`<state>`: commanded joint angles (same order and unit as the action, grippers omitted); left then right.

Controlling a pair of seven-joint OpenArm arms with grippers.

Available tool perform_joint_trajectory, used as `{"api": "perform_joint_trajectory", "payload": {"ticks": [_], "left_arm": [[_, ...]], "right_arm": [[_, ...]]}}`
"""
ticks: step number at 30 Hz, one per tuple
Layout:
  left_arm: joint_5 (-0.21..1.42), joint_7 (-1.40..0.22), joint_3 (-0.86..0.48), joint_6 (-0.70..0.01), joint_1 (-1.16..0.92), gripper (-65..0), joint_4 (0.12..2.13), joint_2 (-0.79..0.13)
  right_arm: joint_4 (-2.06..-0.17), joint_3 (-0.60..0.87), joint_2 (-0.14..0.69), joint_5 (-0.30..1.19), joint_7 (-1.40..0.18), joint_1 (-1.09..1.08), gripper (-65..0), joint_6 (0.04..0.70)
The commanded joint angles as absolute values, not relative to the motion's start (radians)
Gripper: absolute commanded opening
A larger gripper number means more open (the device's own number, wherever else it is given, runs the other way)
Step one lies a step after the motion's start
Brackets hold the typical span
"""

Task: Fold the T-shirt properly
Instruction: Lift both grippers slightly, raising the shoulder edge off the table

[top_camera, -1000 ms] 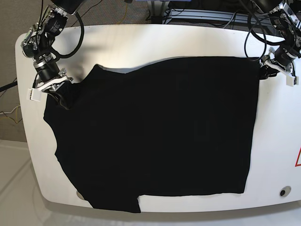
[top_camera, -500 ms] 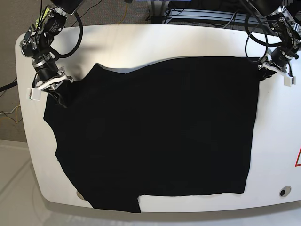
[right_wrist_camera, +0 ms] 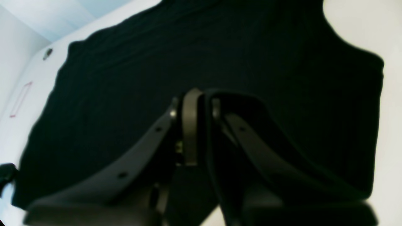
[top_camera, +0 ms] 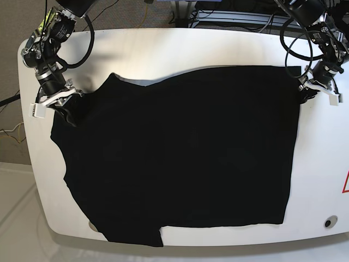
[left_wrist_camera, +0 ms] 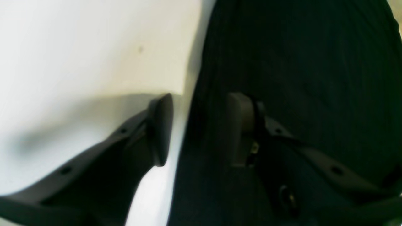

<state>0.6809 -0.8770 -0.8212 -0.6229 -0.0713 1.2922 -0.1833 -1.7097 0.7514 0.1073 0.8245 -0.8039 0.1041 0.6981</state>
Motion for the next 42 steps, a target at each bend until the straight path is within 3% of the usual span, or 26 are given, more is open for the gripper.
{"api": "perform_joint_trajectory", "payload": {"ticks": [5,7,9,17,19,21,27,31,35,39,41,42], "left_arm": [[0.677,-0.878,-0.806,-0.624,-0.082,-37.8,1.3,-0.189],[0.676,-0.923,-0.796,-0.626,-0.107,-46.9,1.338,-0.195],[0.675,-0.927,-0.793,-0.626,-0.114,-49.3,1.341,-0.196],[0.687,-0.949,-0.797,-0.629,-0.15,-50.9,1.39,-0.192],[0.703,-0.978,-0.816,-0.633,-0.17,-58.0,1.469,-0.191],[0.709,-0.992,-0.821,-0.635,-0.178,-59.4,1.504,-0.189],[0.713,-1.024,-0.839,-0.64,-0.207,-57.6,1.601,-0.185],[0.701,-1.056,-0.867,-0.648,-0.219,-46.2,1.672,-0.164],[0.703,-1.06,-0.876,-0.65,-0.217,-44.2,1.674,-0.148],[0.706,-1.059,-0.89,-0.65,-0.209,-46.7,1.665,-0.123],[0.708,-1.058,-0.897,-0.65,-0.203,-50.3,1.658,-0.112],[0.709,-1.051,-0.891,-0.651,-0.2,-56.0,1.647,-0.105]], "right_arm": [[-1.709,0.749,0.103,0.826,-0.802,0.109,-58.4,0.698],[-1.711,0.748,0.101,0.83,-0.803,0.108,-59.1,0.698],[-1.711,0.749,0.101,0.83,-0.802,0.108,-59.4,0.698],[-1.71,0.754,0.098,0.837,-0.796,0.109,-59.6,0.698],[-1.71,0.757,0.101,0.828,-0.797,0.106,-60.4,0.698],[-1.71,0.759,0.101,0.828,-0.796,0.105,-60.4,0.698],[-1.712,0.767,0.1,0.802,-0.797,0.105,-60.2,0.698],[-1.709,0.781,0.1,0.794,-0.798,0.097,-60.4,0.698],[-1.711,0.783,0.1,0.793,-0.797,0.097,-60.5,0.698],[-1.708,0.781,0.101,0.801,-0.797,0.097,-60.6,0.698],[-1.707,0.778,0.102,0.807,-0.797,0.096,-60.7,0.698],[-1.705,0.775,0.103,0.812,-0.802,0.089,-60.7,0.698]]}}
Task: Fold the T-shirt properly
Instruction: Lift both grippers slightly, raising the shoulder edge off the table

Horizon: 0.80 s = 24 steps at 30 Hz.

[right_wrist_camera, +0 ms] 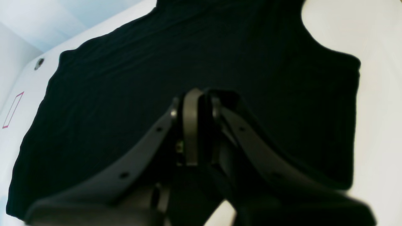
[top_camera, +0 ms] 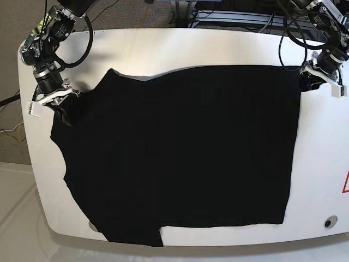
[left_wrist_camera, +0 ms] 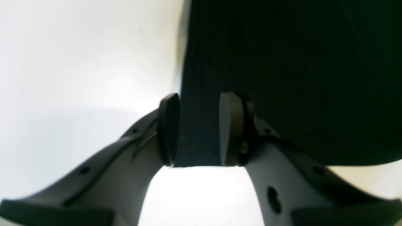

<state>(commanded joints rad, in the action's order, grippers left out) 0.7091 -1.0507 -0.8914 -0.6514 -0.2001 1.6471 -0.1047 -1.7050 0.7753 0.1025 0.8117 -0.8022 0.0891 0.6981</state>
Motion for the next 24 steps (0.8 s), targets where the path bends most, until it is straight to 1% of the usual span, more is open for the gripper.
{"api": "perform_joint_trajectory", "payload": {"ticks": [1,2,3,11,13,18,21,23,24], "left_arm": [[0.71,-1.043,-0.886,-0.653,-0.197,-61.8,1.637,-0.098],[0.709,-1.037,-0.883,-0.651,-0.196,-64.2,1.635,-0.097],[0.708,-1.031,-0.881,-0.65,-0.195,-65.0,1.633,-0.097],[0.695,-1.028,-0.851,-0.656,-0.197,-65.0,1.612,-0.101],[0.702,-1.047,-0.84,-0.659,-0.199,-65.0,1.595,-0.12],[0.706,-1.055,-0.839,-0.663,-0.197,-65.0,1.582,-0.131],[0.712,-1.064,-0.842,-0.665,-0.198,-61.9,1.58,-0.137],[0.715,-1.068,-0.845,-0.665,-0.2,-58.2,1.585,-0.14],[0.718,-1.06,-0.851,-0.67,-0.201,-53.2,1.589,-0.14]], "right_arm": [[-1.703,0.772,0.103,0.816,-0.808,0.082,-60.8,0.698],[-1.703,0.773,0.104,0.818,-0.809,0.081,-60.8,0.698],[-1.703,0.774,0.104,0.82,-0.81,0.081,-60.8,0.698],[-1.698,0.782,0.103,0.833,-0.814,0.077,-60.8,0.698],[-1.699,0.768,0.101,0.822,-0.818,0.072,-60.7,0.698],[-1.686,0.758,0.102,0.825,-0.823,0.067,-60.8,0.698],[-1.671,0.744,0.103,0.827,-0.825,0.063,-60.9,0.698],[-1.66,0.727,0.103,0.825,-0.826,0.059,-60.9,0.698],[-1.664,0.718,0.103,0.816,-0.821,0.06,-60.9,0.698]]}}
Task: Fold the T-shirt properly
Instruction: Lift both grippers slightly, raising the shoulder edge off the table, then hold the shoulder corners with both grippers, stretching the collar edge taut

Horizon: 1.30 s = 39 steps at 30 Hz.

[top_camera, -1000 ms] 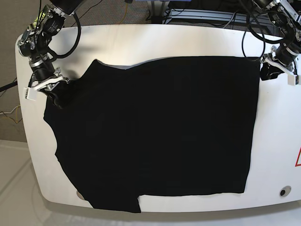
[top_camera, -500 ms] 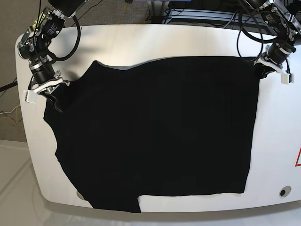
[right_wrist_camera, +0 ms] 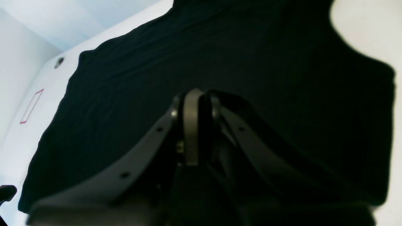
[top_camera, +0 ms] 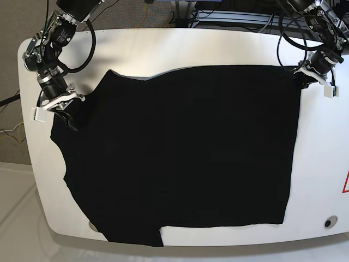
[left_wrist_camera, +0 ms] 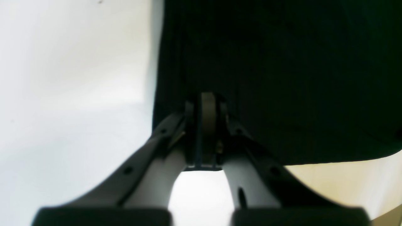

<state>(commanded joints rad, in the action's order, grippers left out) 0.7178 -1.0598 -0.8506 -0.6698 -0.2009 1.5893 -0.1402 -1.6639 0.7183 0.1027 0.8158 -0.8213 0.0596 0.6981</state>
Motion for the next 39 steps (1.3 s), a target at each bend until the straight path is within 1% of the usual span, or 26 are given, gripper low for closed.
{"api": "perform_joint_trajectory", "payload": {"ticks": [1,7,9,13,21,25,33,39], "left_arm": [[0.72,-1.052,-0.857,-0.674,-0.202,-48.2,1.593,-0.14],[0.715,-1.026,-0.855,-0.687,-0.207,-34.7,1.59,-0.141],[0.713,-1.026,-0.857,-0.694,-0.206,-31.4,1.588,-0.14],[0.703,-1.035,-0.861,-0.698,-0.202,-28.7,1.579,-0.138],[0.672,-1.039,-0.888,-0.698,-0.209,-33.0,1.551,-0.133],[0.662,-1.038,-0.897,-0.698,-0.208,-37.3,1.533,-0.128],[0.662,-1.042,-0.883,-0.698,-0.214,-39.0,1.534,-0.13],[0.675,-1.044,-0.862,-0.698,-0.216,-36.9,1.531,-0.136]], "right_arm": [[-1.668,0.709,0.102,0.806,-0.816,0.06,-60.9,0.698],[-1.681,0.702,0.101,0.789,-0.811,0.062,-60.7,0.698],[-1.684,0.706,0.1,0.789,-0.81,0.064,-60.5,0.698],[-1.69,0.719,0.098,0.801,-0.805,0.069,-59.8,0.698],[-1.685,0.716,0.098,0.798,-0.813,0.065,-59.4,0.698],[-1.685,0.701,0.097,0.791,-0.818,0.061,-60.6,0.698],[-1.688,0.704,0.098,0.781,-0.822,0.06,-60.3,0.698],[-1.684,0.711,0.101,0.752,-0.82,0.059,-59.1,0.698]]}}
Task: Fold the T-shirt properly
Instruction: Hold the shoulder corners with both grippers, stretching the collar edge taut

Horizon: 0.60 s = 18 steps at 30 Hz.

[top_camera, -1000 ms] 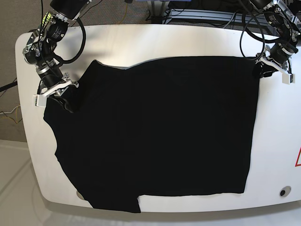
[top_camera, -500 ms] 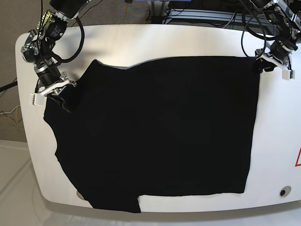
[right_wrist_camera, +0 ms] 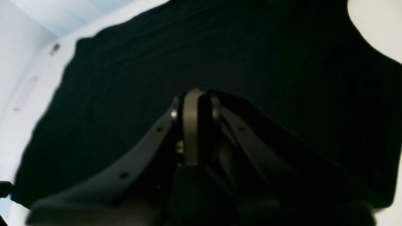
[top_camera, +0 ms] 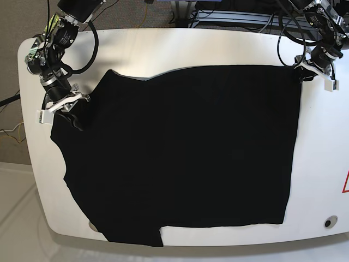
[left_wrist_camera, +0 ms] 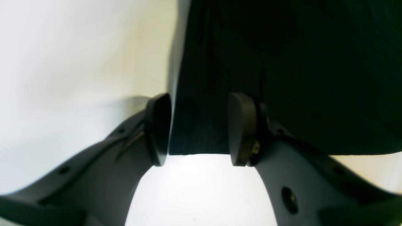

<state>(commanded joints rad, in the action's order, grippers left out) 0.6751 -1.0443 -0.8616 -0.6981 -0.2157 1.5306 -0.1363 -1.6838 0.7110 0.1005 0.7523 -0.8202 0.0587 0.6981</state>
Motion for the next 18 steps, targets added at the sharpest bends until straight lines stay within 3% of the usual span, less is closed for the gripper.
{"api": "perform_joint_trajectory", "payload": {"ticks": [10,18], "left_arm": [[0.68,-1.032,-0.838,-0.698,-0.216,-30.4,1.509,-0.144],[0.678,-1.022,-0.814,-0.698,-0.215,-29.9,1.493,-0.143]], "right_arm": [[-1.689,0.71,0.1,0.734,-0.818,0.055,-52.5,0.698],[-1.685,0.714,0.103,0.737,-0.818,0.054,-52.8,0.698]]}}
